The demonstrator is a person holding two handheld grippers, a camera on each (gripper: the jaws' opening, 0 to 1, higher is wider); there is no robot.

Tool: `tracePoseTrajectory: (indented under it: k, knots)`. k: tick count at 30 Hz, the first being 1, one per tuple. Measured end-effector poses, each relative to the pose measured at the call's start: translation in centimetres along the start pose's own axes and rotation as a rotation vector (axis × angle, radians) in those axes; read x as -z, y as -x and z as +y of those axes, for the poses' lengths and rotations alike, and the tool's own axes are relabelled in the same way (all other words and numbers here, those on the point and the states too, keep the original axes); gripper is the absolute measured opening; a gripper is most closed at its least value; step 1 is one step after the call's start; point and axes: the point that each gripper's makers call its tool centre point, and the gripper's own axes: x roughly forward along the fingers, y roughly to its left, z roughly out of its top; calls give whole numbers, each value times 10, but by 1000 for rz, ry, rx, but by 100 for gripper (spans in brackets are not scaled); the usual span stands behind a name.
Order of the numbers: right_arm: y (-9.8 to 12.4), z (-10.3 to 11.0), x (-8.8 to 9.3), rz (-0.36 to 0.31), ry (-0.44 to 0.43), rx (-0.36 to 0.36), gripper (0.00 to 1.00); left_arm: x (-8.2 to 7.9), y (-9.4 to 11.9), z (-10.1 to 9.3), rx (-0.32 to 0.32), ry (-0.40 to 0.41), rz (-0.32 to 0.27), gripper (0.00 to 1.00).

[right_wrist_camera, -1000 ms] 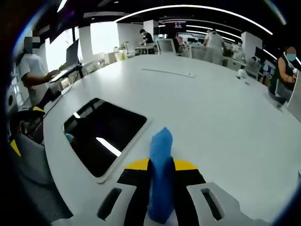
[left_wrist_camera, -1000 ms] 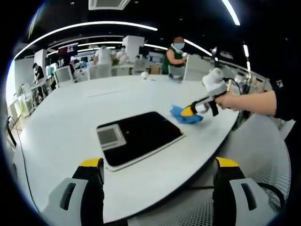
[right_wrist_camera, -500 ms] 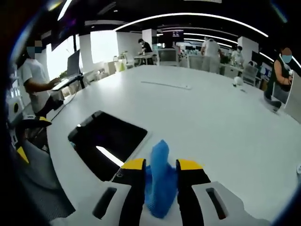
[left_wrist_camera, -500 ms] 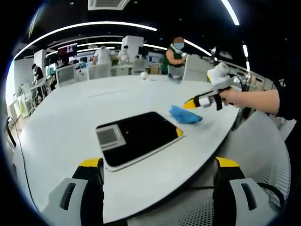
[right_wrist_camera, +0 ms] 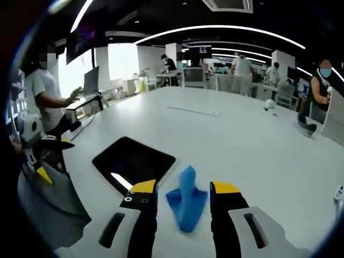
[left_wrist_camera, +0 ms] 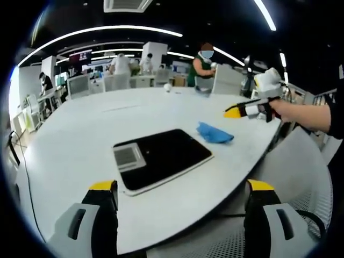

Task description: Wipe the mirror surface with the cleaning cloth until all visible marks leave the cleaned area.

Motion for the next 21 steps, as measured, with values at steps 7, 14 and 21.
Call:
tracePoseTrajectory:
  k: [7, 14, 21]
  knots:
    - [38, 2, 7, -45, -13, -11, 48, -4, 4, 3, -27, -4, -16, 99]
    - [51, 6, 34, -48, -19, -14, 59, -8, 8, 6, -75, -10, -34, 99]
    - [46, 9, 55, -13, 10, -41, 69, -12, 11, 11, -115, 4, -69, 99]
